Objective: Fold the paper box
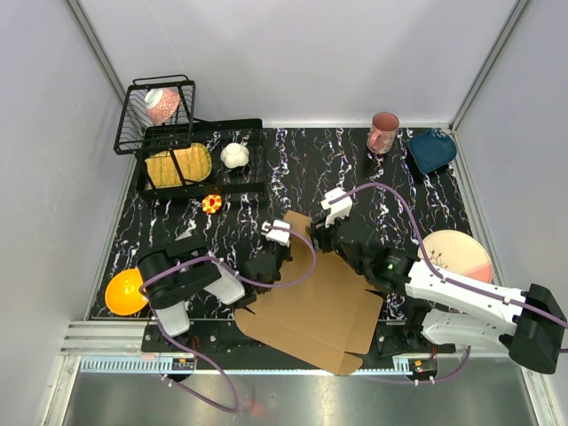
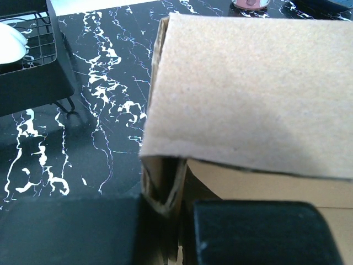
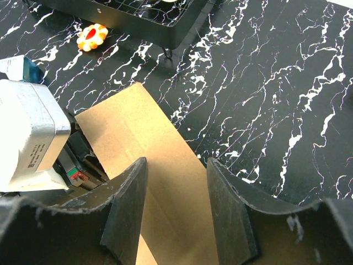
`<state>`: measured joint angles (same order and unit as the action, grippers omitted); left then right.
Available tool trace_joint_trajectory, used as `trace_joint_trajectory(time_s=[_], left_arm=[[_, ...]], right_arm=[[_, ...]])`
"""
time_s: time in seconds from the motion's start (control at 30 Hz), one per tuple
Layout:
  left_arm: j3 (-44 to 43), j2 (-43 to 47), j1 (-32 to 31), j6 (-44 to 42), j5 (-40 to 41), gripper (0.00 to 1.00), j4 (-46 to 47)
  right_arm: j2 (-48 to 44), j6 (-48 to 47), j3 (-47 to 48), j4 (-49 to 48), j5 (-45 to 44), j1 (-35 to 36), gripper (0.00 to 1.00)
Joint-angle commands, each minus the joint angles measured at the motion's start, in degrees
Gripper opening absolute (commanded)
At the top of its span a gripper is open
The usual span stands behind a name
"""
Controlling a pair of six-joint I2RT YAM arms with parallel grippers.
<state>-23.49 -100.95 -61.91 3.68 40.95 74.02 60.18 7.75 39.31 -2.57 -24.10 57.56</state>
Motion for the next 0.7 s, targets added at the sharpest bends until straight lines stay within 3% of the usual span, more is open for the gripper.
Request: trace_joint_trajectory(time_s=[0.0, 0.03, 0.13, 0.23, 0.27, 0.33, 0.37, 0.57, 0.67], left_arm=[[-0.4, -0.1, 0.1, -1.3, -0.5, 0.02, 21.4], [-0.2, 0.0, 0.1, -1.2, -0.5, 0.23, 21.5], [0.5, 0.3, 0.1, -1.2, 0.3, 0.44, 21.4], [1.1, 0.2, 0.1, -1.0, 0.5, 0.45, 21.4], [1.4, 0.1, 0.1, -0.9, 0.5, 0.41, 21.4], [1.4, -0.1, 0.1, -0.9, 1.0, 0.23, 21.4], [1.5, -0.3, 0.1, -1.0, 1.5, 0.00, 21.4], [2.4, 0.5, 0.1, -1.4, 2.4, 0.00, 21.4], [3.7, 2.2, 0.0, -1.0, 3.0, 0.00, 20.9]], right_arm=[[2.0, 1.0, -0.9, 4.8, 4.8, 0.4, 0.53], [2.2, 1.0, -0.8, 4.9, 4.8, 0.4, 0.53], [2.5, 0.9, -0.4, 4.8, 4.8, 0.4, 0.53], [2.7, 0.6, -0.1, 4.6, 4.7, 0.4, 0.53], [2.8, 0.5, 0.0, 4.7, 4.7, 0.4, 0.53], [2.9, 0.3, 0.1, 4.6, 4.6, 0.4, 0.53], [3.0, 0.3, 0.2, 4.6, 4.6, 0.4, 0.53], [3.2, 0.6, 0.7, 4.8, 4.8, 0.4, 0.53], [2.9, 1.5, 3.0, 6.5, 4.6, 0.4, 0.59]])
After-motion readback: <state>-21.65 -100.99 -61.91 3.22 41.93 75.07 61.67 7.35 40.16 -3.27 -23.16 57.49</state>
